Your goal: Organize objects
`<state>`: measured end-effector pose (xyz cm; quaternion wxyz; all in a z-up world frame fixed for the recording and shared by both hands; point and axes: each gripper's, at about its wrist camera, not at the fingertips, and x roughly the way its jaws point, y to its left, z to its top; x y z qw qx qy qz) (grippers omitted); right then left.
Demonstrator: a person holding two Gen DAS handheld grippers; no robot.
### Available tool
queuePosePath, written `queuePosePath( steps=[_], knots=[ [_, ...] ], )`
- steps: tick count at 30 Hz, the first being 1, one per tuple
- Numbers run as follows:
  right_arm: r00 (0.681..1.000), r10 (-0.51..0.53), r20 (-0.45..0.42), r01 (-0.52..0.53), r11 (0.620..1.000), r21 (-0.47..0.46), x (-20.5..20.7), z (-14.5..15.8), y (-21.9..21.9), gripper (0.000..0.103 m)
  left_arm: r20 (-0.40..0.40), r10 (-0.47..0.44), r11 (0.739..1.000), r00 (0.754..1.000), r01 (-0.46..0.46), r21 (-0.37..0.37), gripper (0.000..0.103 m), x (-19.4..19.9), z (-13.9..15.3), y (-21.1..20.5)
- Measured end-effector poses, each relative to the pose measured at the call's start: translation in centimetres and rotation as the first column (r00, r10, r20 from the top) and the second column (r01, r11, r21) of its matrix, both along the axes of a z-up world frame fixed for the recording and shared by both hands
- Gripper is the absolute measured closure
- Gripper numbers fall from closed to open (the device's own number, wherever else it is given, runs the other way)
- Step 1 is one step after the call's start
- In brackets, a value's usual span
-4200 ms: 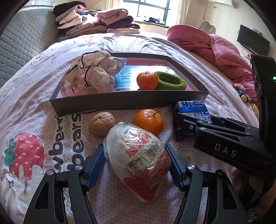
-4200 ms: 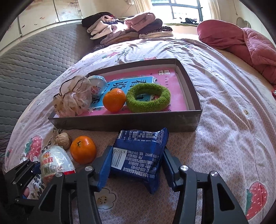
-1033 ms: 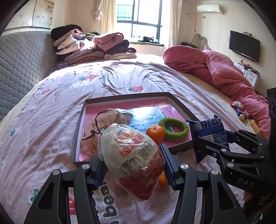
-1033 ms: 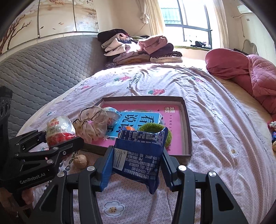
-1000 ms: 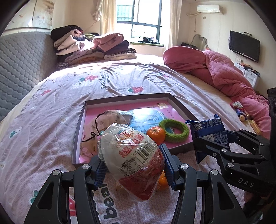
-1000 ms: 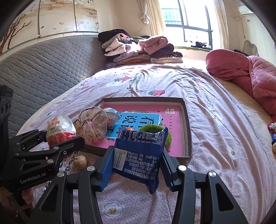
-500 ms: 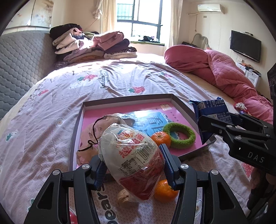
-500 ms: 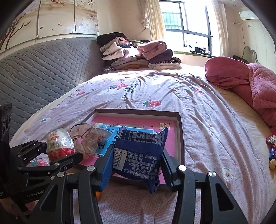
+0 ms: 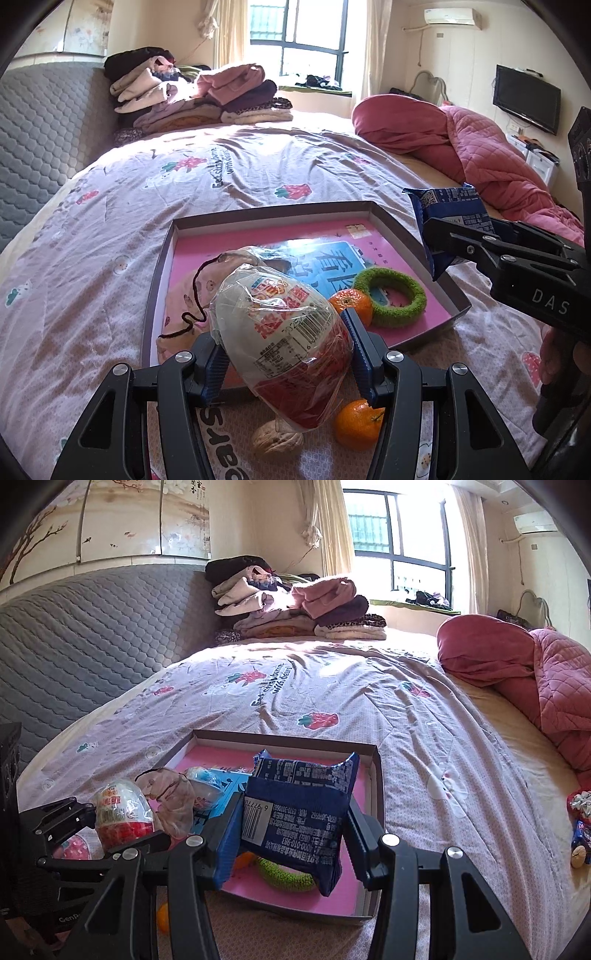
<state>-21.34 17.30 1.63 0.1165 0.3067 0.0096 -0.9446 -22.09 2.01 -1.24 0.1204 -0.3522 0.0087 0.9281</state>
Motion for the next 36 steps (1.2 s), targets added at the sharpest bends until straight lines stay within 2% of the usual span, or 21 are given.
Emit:
queuePosePath(
  steps=[16,36],
  knots=[
    [1.000,0.018,0.010,-0.018,0.999,0.045,-2.5,-1.5,-0.5,0.052,0.022,-0.025,1.000,0.999,0.025,-0.017,0.045,-1.7,-1.4,0.7],
    [0.995,0.034,0.089,-0.039,0.998,0.045,-7.1,-5.1,-0.8,0.052,0.086,-0.017,0.999,0.996,0.021,-0.040,0.045,-3.4,-3.7,0.7]
  ],
)
